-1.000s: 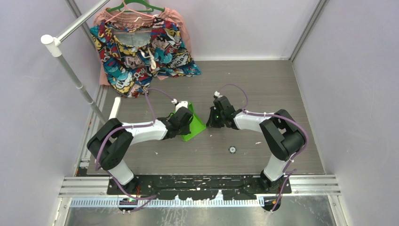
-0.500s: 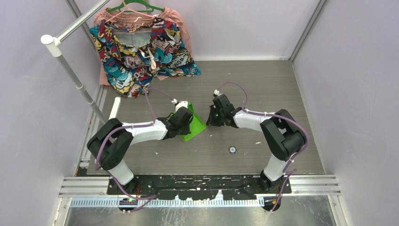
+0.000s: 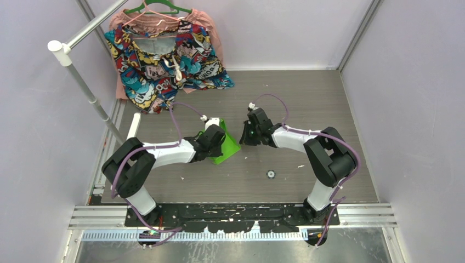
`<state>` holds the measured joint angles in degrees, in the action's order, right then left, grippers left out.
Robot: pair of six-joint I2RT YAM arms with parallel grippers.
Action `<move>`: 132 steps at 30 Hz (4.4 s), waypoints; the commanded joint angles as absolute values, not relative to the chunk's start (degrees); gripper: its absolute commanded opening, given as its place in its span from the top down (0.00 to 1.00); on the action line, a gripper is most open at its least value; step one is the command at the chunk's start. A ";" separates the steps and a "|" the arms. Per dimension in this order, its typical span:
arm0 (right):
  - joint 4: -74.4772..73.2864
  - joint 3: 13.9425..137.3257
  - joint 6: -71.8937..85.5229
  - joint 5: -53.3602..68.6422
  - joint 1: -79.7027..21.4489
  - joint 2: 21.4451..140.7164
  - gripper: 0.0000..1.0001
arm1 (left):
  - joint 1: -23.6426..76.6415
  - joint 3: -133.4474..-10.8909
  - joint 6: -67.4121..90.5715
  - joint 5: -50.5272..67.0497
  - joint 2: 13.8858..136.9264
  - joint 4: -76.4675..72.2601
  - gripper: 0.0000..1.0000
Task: Fold the paper box
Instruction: Fold the paper box at the center of the board.
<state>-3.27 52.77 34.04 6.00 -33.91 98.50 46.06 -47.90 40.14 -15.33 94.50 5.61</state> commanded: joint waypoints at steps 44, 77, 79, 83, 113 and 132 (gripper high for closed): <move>-7.22 56.34 31.21 -2.86 -45.07 103.00 0.99 | 47.42 -48.52 40.52 -13.03 98.52 10.83 1.00; -7.61 51.68 30.13 -1.11 -34.72 95.35 0.99 | 47.64 -47.97 40.69 -13.25 98.11 10.85 1.00; -7.14 51.68 30.30 -0.80 -34.67 95.97 0.99 | 47.64 -47.99 40.74 -13.33 98.11 10.86 1.00; -6.45 51.68 30.41 0.73 -34.67 96.50 0.99 | 47.65 -48.08 40.78 -13.27 98.23 10.82 1.00; -5.34 53.31 30.41 4.13 -35.45 95.81 0.99 | 47.74 -48.95 40.26 -13.36 98.62 11.44 1.00; -6.22 54.95 29.71 3.54 -38.12 97.38 0.99 | 47.81 -48.78 40.52 -12.96 99.20 11.02 1.00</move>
<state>-7.38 52.51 30.09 3.38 -37.06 96.84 46.98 -49.98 40.23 -15.42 96.14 6.46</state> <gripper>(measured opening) 0.051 0.006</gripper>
